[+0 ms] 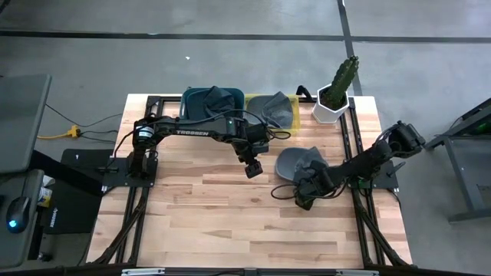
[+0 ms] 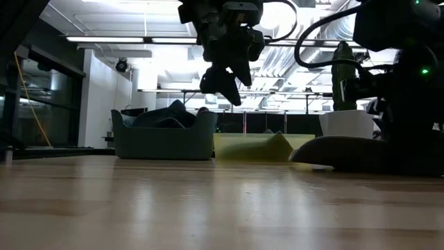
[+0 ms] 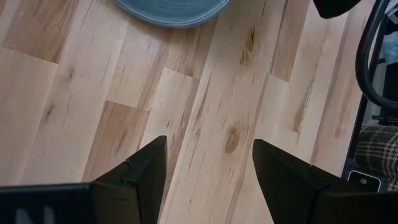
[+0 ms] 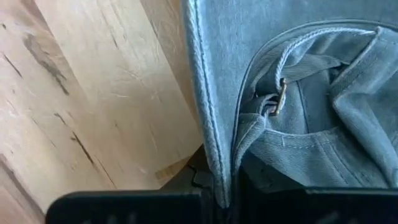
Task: Pick & Place hat
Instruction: Put the gray cap into the yellow bin
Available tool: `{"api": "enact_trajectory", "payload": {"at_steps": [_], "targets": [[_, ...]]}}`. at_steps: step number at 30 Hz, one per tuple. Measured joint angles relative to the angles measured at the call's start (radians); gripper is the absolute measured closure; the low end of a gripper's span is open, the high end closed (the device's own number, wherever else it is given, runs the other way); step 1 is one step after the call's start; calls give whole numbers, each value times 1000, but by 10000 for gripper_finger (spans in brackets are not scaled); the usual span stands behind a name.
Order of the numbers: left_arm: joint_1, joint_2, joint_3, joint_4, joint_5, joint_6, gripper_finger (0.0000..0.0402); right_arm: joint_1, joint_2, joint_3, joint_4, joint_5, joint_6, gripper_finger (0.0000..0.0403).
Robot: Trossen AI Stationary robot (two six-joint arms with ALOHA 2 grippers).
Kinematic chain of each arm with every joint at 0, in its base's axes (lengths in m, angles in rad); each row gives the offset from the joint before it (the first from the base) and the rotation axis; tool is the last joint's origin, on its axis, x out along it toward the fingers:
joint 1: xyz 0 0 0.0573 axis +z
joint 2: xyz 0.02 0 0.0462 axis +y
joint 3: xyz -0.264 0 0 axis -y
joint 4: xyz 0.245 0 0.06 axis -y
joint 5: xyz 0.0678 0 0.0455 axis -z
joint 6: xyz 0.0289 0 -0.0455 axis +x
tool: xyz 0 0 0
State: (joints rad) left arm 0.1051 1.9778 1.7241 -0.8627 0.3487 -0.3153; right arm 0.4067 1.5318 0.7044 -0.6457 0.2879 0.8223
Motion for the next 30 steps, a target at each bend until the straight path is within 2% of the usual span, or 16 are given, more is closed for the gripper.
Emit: {"api": "enact_trajectory", "payload": {"at_steps": [8,20,30], "targets": [[30,0,0,-7,2,-3,189,1,-14,82,-86,0,-53,387],[66,0,2,-8,80,-8,189,1,-15,310,-467,149,-128,388],[112,0,2,-12,135,-8,189,-8,-15,473,-656,286,-185,388]]}}
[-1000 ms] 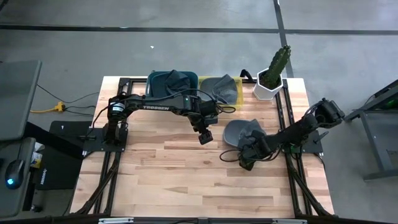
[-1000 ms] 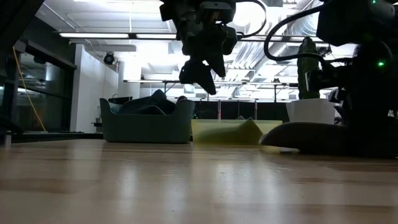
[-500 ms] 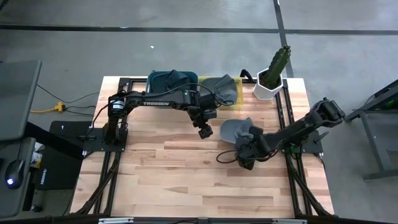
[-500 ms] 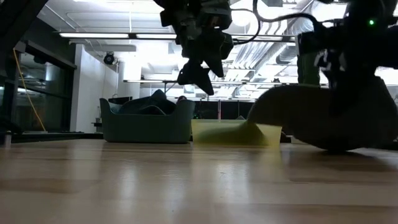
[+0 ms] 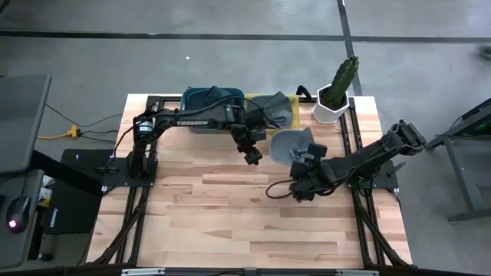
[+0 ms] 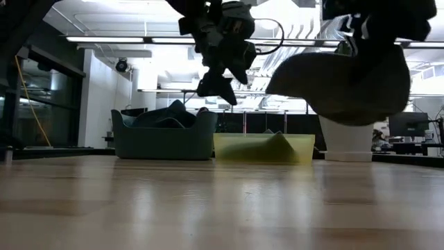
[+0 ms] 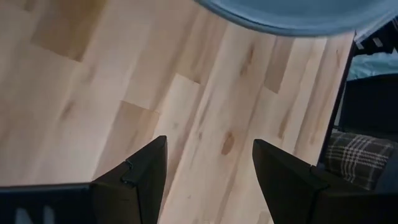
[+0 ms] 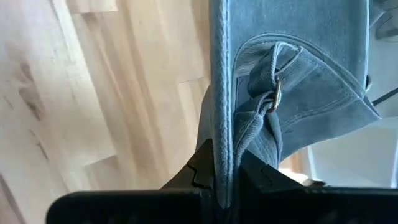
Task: Pick & Place hat
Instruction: Put the gray cap into the yellow bin
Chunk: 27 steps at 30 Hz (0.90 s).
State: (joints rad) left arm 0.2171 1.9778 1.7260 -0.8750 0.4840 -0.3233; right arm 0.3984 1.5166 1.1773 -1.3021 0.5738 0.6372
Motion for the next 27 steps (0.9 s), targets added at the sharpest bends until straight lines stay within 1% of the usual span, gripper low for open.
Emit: {"api": "enact_trajectory", "payload": {"at_steps": [4,7,9,12,14,15,16,20,22,27], "targets": [[29,-42,1,-36,-7,5,189,-20,0,40,-29,30,-57,388],[49,-94,0,-82,-55,22,189,-40,0,62,-44,49,-91,388],[55,-123,3,-71,-80,37,189,-54,-3,73,-44,54,-116,388],[67,-190,-2,-135,-118,65,189,-75,-12,83,-45,64,-146,388],[67,-227,4,-128,-143,73,189,-88,-21,83,-41,67,-168,388],[67,-248,2,-157,-159,79,189,-96,-27,83,-38,67,-173,388],[67,-269,-2,-189,-164,84,189,-103,-35,83,-38,67,-177,388],[64,-355,1,-223,-166,85,189,-128,-77,84,-27,70,-208,388],[64,-404,0,-240,-183,84,189,-141,-98,84,-21,71,-227,388],[65,-535,-1,-272,-270,84,189,-180,-146,84,-6,69,-283,388]]}}
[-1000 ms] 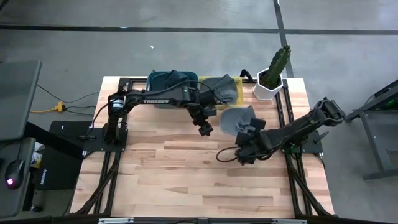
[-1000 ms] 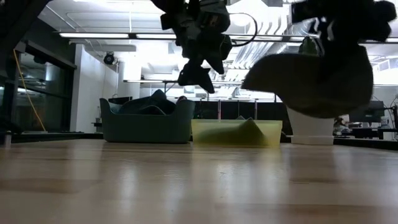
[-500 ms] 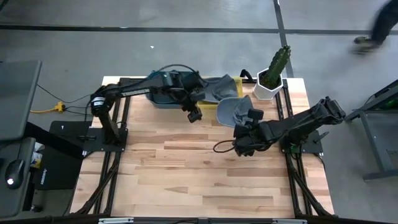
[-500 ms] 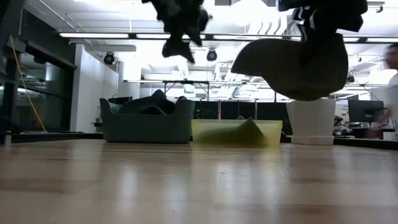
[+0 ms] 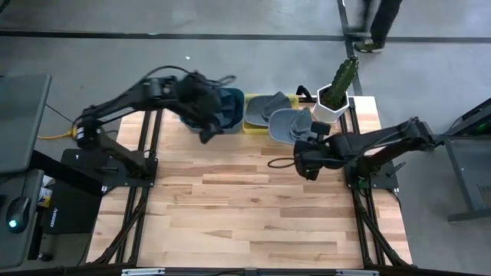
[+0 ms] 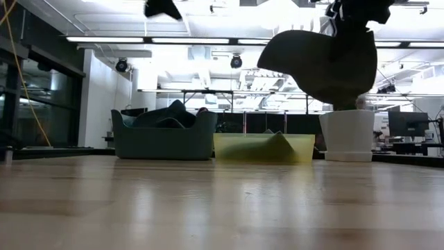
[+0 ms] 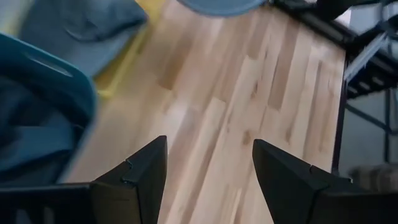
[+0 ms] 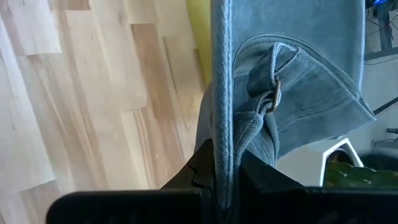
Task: Pick & Place hat
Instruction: Put the gray cap into the yellow bin
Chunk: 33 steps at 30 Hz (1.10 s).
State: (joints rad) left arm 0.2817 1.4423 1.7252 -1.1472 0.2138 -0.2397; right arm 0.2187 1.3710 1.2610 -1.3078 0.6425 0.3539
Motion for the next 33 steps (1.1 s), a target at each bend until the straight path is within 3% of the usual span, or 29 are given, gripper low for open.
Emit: {"api": "enact_trajectory", "payload": {"at_steps": [16,23,27,33], "targets": [[0,-473,0,-56,-210,-25,189,-110,-27,0,87,-35,-232,388],[0,-676,-29,-122,-363,-77,189,-163,-27,0,140,-78,-305,388],[0,-823,-189,-27,-378,-103,189,-187,-27,0,173,-100,-338,388],[0,-1046,-626,352,-296,-140,189,-214,-27,0,198,-111,-373,388]]}}
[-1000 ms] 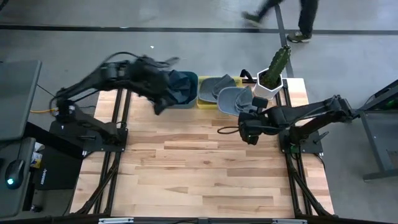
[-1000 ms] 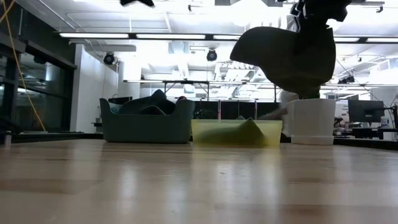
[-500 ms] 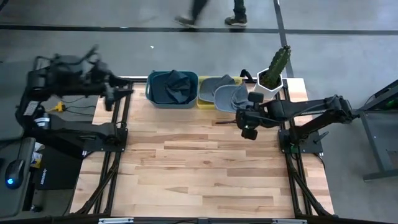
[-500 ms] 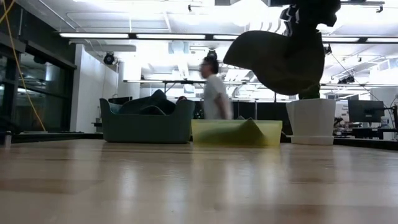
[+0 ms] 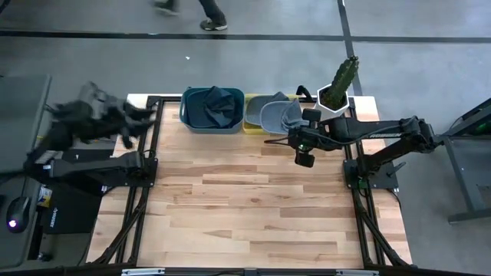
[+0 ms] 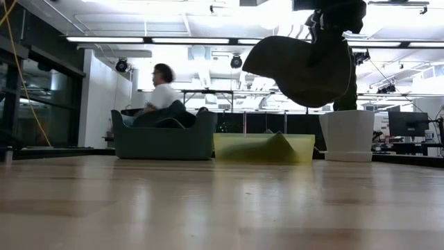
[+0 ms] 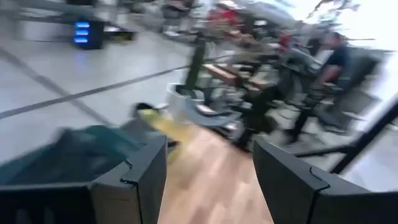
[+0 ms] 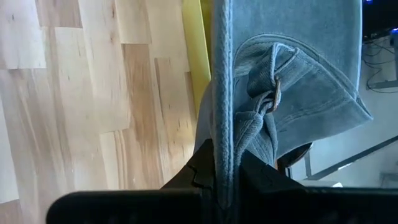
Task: Pick & Place hat
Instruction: Put the gray cap into the yellow bin
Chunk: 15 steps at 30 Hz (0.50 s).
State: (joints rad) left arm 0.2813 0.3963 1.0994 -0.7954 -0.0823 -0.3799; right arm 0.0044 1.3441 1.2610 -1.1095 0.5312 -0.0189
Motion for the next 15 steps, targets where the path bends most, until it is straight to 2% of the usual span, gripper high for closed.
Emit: {"api": "enact_trajectory", "payload": {"at_steps": [5,15], "targets": [[0,-95,-344,388,159,-35,189,-18,0,0,14,-28,-16,388],[0,-119,-796,995,144,-145,189,-38,0,0,16,-68,-34,388]]}}
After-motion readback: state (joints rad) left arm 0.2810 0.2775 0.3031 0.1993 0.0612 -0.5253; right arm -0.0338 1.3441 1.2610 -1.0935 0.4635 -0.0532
